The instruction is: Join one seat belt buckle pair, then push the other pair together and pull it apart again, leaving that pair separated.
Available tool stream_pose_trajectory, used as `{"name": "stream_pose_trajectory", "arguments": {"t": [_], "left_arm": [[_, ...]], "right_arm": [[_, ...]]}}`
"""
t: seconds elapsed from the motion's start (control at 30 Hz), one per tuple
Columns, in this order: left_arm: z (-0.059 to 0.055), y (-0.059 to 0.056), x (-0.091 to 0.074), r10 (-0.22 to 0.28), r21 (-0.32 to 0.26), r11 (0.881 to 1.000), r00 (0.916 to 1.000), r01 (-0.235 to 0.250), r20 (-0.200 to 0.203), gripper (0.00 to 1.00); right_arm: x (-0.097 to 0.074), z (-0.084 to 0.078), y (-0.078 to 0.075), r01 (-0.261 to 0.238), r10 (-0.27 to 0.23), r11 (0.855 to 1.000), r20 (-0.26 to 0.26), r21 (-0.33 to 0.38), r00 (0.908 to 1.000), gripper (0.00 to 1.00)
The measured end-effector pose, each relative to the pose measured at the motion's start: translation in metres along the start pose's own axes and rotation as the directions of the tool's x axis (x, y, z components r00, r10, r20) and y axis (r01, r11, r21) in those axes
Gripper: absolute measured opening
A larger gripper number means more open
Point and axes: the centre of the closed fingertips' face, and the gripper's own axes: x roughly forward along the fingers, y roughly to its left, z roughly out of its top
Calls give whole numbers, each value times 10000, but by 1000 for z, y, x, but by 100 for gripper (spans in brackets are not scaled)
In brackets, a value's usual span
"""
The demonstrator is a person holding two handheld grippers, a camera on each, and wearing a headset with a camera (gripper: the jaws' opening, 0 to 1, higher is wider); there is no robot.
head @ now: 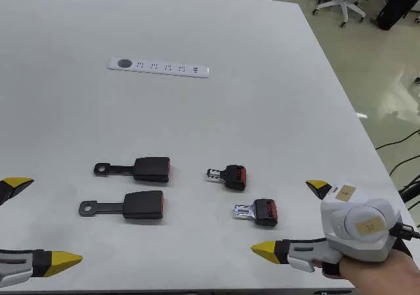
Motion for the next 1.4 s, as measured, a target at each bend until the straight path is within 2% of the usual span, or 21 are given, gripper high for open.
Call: {"name": "stream_pose_trajectory", "arguments": {"t": [0.17,0.33,0.43,0.77,0.87,1.13,1.4], "left_arm": [[2,1,-3,81,-227,9997,9999,-84,-131,99],[3,8,-6,125,-883,9960,9999,-117,81,100],[3,7,-6,166,-994,9949,9998,-160,57,100],[-1,8,-7,118,-1085,9940,9999,-122,-43,100],[-2,12,-7,275,-1123,9933,9995,-287,-124,100],[-1,9,-9,168,-1094,9938,9996,-192,-225,100],[-3,13,-8,169,-1156,9931,9995,-197,-251,99]], "right_arm": [[0,-1,0,-10,10,10000,-35,-37,10000,100],[0,0,-1,1,-1,10000,-20,-36,10000,100],[0,0,0,-42,42,10000,-6,-36,10000,100],[-1,-1,0,-42,42,9999,-2,-105,10000,100],[-1,-1,0,-28,28,9999,-1,-117,10000,100],[0,2,2,-141,141,9999,8,-91,9999,98],[2,2,2,-219,219,9996,-47,-153,9998,97]]}}
